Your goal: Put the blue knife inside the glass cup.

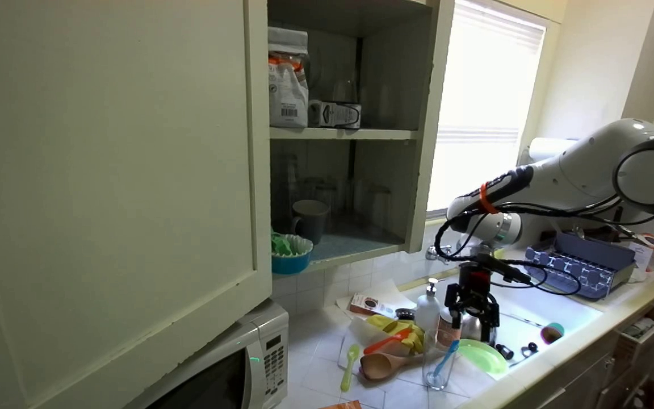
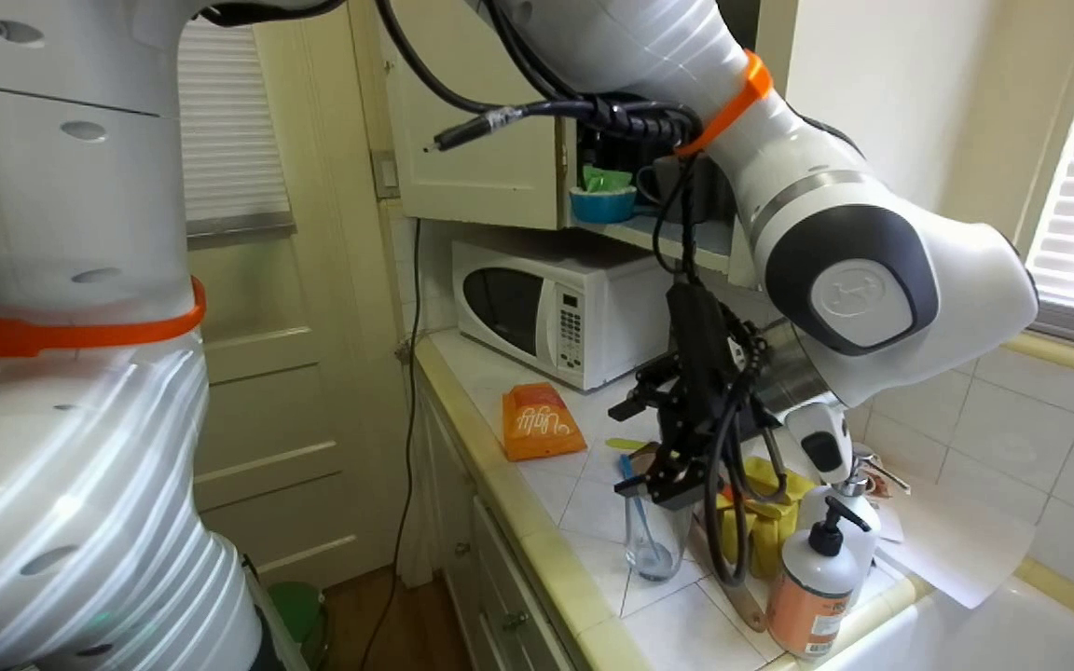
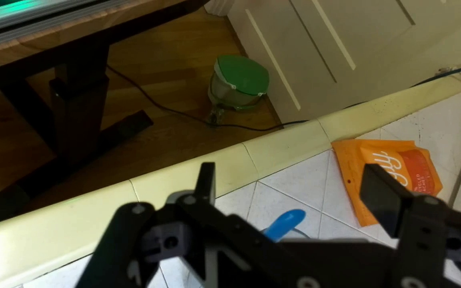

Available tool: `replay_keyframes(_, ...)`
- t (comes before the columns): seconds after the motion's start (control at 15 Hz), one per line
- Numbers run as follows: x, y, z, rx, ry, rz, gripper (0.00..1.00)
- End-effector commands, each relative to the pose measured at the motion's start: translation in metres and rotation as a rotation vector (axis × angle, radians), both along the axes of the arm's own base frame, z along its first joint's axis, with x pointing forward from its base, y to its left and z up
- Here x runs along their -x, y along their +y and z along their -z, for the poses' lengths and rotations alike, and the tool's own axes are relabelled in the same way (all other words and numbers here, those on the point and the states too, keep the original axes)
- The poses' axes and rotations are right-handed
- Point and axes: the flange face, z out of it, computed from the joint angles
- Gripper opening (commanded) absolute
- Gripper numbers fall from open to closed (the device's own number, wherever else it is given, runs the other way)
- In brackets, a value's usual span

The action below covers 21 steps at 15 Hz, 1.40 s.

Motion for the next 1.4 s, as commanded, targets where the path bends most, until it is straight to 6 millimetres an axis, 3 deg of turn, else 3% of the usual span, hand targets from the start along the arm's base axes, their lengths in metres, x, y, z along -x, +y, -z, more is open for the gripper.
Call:
replay_keyframes(0.0, 0.001, -0.002, -0.010, -0.021, 0.012, 0.025, 0.95)
replay_keyframes(0.07, 0.003, 0.000, -0.017, 0.000, -0.003, 0.014, 1.00)
replay_keyframes(0.6, 0.037, 0.020, -0.086, 0.368, -0.130, -0.035, 1.00)
replay_keyframes(0.8, 0.056, 0.047, -0.117, 0.500, -0.178, -0.117, 1.00)
replay_keyframes(1.13, 0.077, 0.111, -0.172, 0.716, -0.212, -0.273, 1.00)
replay_keyframes(1.2, 0.057, 0.086, -0.158, 0.625, -0.201, -0.239, 1.00)
replay_keyframes(1.33, 0.059, 0.097, -0.170, 0.648, -0.227, -0.246, 1.00)
